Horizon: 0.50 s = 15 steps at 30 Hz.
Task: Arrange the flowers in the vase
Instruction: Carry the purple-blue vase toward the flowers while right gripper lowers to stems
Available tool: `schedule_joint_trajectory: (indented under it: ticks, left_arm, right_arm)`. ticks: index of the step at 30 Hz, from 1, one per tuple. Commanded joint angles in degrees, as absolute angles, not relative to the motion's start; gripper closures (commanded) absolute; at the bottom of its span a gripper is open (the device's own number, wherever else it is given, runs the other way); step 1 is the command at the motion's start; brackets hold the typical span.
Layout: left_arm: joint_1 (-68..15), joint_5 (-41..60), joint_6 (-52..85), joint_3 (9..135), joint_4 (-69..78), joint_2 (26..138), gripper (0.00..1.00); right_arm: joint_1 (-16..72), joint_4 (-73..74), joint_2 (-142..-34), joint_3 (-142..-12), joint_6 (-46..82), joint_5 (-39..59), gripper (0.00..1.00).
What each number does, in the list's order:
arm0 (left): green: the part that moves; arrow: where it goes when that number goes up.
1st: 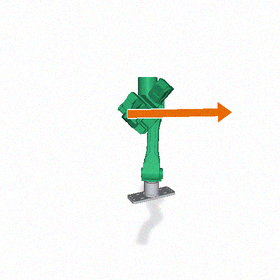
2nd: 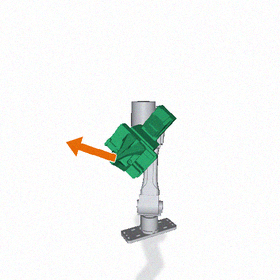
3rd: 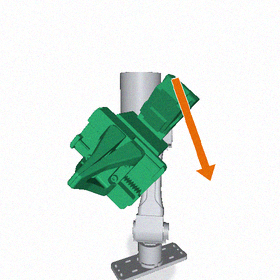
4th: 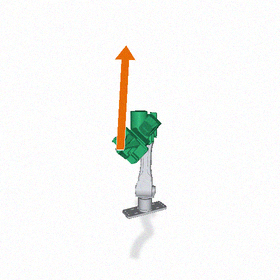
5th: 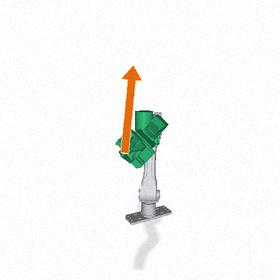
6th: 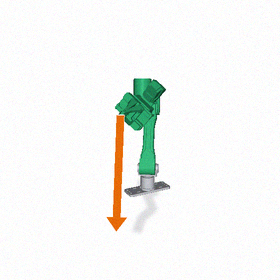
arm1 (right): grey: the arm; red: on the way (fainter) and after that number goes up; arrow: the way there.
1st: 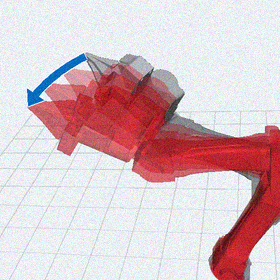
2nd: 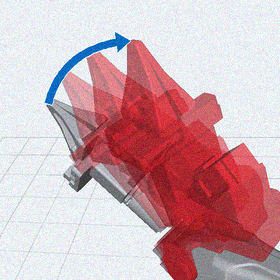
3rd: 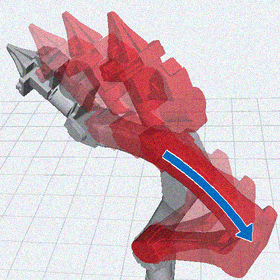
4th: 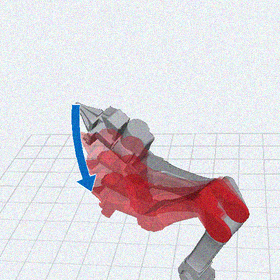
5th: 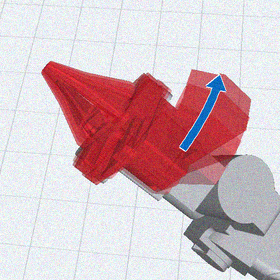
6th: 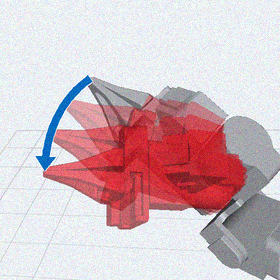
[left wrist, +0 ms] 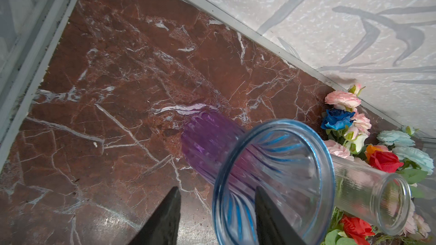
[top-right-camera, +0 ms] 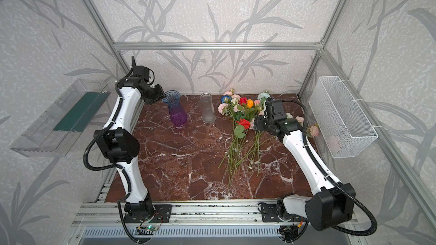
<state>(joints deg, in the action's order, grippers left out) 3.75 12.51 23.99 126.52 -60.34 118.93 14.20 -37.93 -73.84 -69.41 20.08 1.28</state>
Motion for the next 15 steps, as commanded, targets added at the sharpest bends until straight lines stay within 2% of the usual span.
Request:
schedule_joint_trajectory:
  ticks: [1,5,8,15]
  left_arm:
    - [4.03,14.21,22.87,129.34,-62.93,120.79,0.51]
    - [4.05,14.4,22.09,133.67,-65.32,124.22,0.56]
    - [4.08,14.25,21.51,136.34,-67.33,126.17,0.65]
    - [4.19,14.95,20.88,136.41,-68.03,126.04,0.78]
  right_arm:
    - [14.26,-39.12,-73.63,-70.63,19.47,0.44,0.36]
    - [14.24,-39.11,-73.62,-70.41,19.51,0.57,0.36]
    - [14.26,-39.2,-73.3,-70.32,19.7,0.57,0.36]
    - [14.24,-39.44,-72.69,-70.53,20.02,0.87,0.36]
